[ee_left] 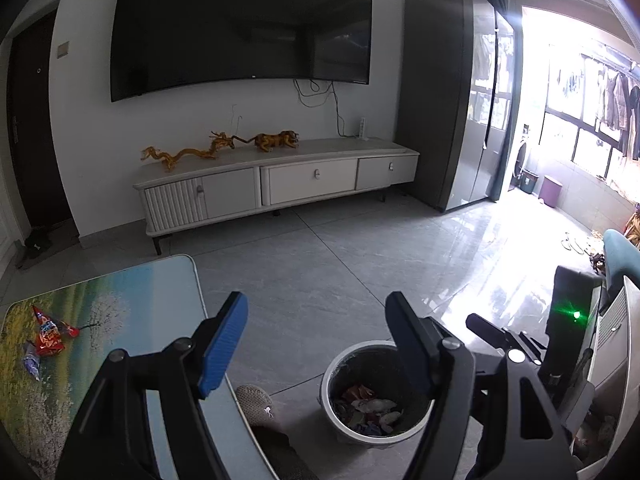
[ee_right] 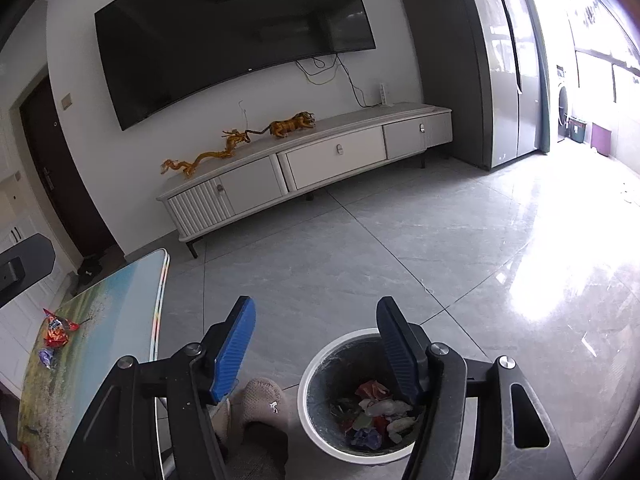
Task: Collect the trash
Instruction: 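Move both open tools back toward the remaining trash on the table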
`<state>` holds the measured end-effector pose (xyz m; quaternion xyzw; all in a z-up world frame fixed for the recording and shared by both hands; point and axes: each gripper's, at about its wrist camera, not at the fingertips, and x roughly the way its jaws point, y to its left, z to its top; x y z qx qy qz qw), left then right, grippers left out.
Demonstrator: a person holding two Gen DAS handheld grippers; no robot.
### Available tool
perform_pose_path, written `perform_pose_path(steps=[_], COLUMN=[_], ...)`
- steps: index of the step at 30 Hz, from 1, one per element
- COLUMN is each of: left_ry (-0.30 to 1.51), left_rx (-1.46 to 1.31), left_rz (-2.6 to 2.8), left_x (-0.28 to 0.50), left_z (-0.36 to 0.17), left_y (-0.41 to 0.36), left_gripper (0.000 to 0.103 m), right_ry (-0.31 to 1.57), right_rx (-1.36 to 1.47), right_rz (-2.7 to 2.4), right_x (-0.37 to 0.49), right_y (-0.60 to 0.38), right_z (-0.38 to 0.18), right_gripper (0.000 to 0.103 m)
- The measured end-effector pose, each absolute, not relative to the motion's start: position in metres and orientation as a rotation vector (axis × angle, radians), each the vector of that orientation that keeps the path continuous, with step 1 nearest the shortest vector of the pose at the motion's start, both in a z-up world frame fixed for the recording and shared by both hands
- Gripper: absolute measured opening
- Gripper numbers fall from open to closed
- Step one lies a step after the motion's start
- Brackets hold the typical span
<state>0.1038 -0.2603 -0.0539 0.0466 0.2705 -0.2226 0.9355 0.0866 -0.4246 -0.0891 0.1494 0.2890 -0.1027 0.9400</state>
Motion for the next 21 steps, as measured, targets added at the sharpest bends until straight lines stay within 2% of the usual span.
perform_pose_path(steps=[21], left_ry=[0.442], left_rx=[0.012], left_rz=[-0.218], left_x=[0.090], left_z=[-0.026], left_y=[-0.142], left_gripper=[0.071], right_ry=[0.527], right_rx=[0.189], right_rz=[-0.070], right_x=[0.080], right_y=[-0.338], right_z=[-0.045], right_gripper=[0.062])
